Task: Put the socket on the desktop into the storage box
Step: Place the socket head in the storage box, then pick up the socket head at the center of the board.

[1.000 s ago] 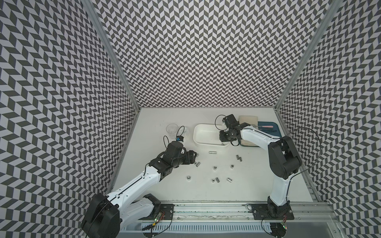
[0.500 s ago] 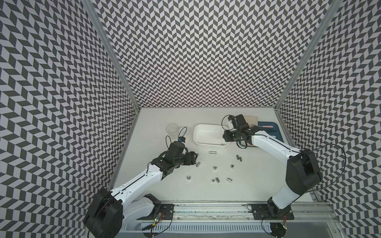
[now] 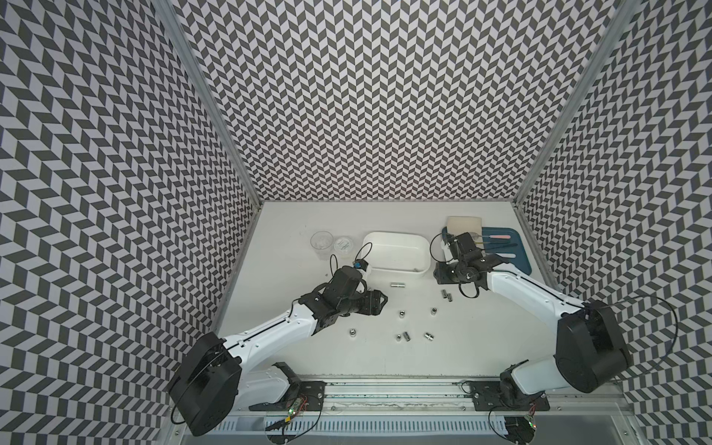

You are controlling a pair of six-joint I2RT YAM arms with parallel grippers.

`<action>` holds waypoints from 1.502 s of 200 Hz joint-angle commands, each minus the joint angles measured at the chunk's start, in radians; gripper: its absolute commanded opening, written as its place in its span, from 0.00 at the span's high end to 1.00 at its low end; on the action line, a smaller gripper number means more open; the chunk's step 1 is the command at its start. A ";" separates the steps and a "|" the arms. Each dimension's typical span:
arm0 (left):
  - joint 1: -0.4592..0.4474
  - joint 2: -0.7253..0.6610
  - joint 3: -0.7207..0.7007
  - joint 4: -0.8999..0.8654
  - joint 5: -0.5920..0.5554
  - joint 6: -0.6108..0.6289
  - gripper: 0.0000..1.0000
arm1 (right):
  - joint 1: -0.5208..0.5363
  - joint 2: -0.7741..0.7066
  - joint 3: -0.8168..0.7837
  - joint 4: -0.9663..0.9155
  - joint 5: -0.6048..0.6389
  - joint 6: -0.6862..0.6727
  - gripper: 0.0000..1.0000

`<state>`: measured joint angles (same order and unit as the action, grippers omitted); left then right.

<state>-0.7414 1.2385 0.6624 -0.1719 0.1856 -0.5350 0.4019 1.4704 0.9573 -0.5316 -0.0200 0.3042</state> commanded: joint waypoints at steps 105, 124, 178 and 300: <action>-0.064 0.030 0.037 0.049 -0.001 -0.003 0.24 | -0.009 0.028 -0.097 0.063 0.002 0.008 0.59; -0.064 0.025 0.031 0.049 -0.004 -0.003 0.24 | -0.011 0.039 -0.107 0.074 0.000 0.011 0.59; -0.064 0.024 0.026 0.046 -0.010 -0.006 0.24 | -0.009 0.059 -0.125 0.094 -0.007 0.016 0.59; -0.064 0.020 0.011 0.051 -0.022 -0.013 0.24 | -0.009 0.096 -0.134 0.110 -0.030 0.012 0.62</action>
<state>-0.8009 1.2751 0.6865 -0.1360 0.1761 -0.5442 0.3958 1.5520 0.8318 -0.4599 -0.0395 0.3153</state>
